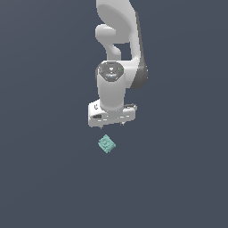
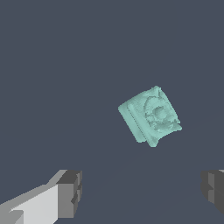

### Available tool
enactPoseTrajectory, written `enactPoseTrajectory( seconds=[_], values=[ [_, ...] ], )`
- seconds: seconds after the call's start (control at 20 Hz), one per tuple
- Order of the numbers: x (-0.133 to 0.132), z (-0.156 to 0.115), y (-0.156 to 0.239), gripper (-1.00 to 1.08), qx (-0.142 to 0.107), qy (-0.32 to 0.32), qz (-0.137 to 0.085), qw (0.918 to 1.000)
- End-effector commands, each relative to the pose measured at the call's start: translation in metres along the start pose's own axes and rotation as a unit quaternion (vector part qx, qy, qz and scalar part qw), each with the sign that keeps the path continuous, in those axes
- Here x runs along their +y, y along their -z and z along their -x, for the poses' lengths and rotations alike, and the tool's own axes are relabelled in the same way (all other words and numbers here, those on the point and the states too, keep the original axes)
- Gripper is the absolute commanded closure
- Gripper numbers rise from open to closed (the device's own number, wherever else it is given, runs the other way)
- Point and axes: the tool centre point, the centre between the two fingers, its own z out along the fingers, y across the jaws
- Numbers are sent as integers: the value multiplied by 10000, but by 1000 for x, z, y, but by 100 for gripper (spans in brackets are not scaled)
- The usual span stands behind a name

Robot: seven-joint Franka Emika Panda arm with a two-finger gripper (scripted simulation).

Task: Pick up the object and move it to a goal position.

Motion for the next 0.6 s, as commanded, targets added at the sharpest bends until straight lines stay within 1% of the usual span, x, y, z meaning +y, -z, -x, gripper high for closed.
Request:
enactPoseTrajectory(
  seconds=[0.0, 0.25, 0.55],
  values=[
    [4, -5, -5, -92, 11, 307, 6, 9995],
    [13, -15, -17, -92, 39, 952, 16, 9954],
    [24, -26, -31, -92, 76, 1696, 23, 9855]
  ],
)
